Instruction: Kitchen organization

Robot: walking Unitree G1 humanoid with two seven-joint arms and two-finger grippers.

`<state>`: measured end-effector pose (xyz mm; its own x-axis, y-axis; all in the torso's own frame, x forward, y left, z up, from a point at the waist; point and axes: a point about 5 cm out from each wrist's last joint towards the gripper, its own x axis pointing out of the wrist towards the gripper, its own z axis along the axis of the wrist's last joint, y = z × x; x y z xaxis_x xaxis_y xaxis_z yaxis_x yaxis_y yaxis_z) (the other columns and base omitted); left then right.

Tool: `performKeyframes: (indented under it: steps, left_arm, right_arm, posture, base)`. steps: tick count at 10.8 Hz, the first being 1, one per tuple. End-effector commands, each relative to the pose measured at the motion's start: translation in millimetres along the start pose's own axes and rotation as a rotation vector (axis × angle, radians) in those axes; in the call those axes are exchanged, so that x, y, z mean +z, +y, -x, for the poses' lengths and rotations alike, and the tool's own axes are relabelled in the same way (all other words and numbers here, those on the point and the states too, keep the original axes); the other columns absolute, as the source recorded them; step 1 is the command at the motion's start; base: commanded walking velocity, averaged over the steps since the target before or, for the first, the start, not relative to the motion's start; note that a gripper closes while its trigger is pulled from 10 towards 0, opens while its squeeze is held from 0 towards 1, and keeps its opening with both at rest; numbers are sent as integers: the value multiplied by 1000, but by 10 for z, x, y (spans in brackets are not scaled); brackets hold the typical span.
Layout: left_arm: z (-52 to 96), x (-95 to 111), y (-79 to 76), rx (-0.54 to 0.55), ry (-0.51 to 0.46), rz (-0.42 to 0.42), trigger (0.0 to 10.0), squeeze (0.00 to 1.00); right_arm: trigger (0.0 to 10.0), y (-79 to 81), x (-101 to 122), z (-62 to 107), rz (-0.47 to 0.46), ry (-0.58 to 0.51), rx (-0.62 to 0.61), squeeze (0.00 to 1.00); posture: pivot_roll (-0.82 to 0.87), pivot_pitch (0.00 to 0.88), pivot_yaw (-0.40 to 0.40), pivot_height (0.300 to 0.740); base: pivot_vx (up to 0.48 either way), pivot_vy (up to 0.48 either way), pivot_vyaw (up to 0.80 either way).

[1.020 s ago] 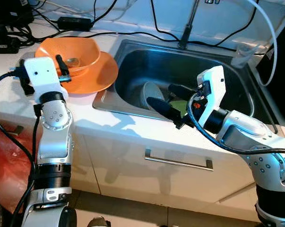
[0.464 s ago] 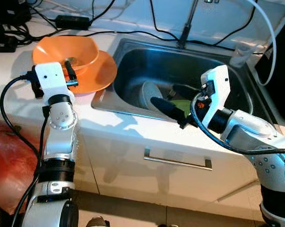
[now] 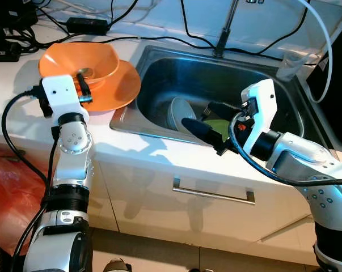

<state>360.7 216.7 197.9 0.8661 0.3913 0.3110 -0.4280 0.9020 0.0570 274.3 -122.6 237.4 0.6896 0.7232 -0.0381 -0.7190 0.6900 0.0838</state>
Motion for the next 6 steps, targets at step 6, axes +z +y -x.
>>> performKeyframes:
  steps: [6]
  left_arm:
    - [-66,8,-66,-27,-17,26,0,0]
  right_arm:
    - [10000,-24,-5,70,-3,8,-29,0]
  posture:
    - [-52,113,-87,740]
  base:
    - [0,0,0]
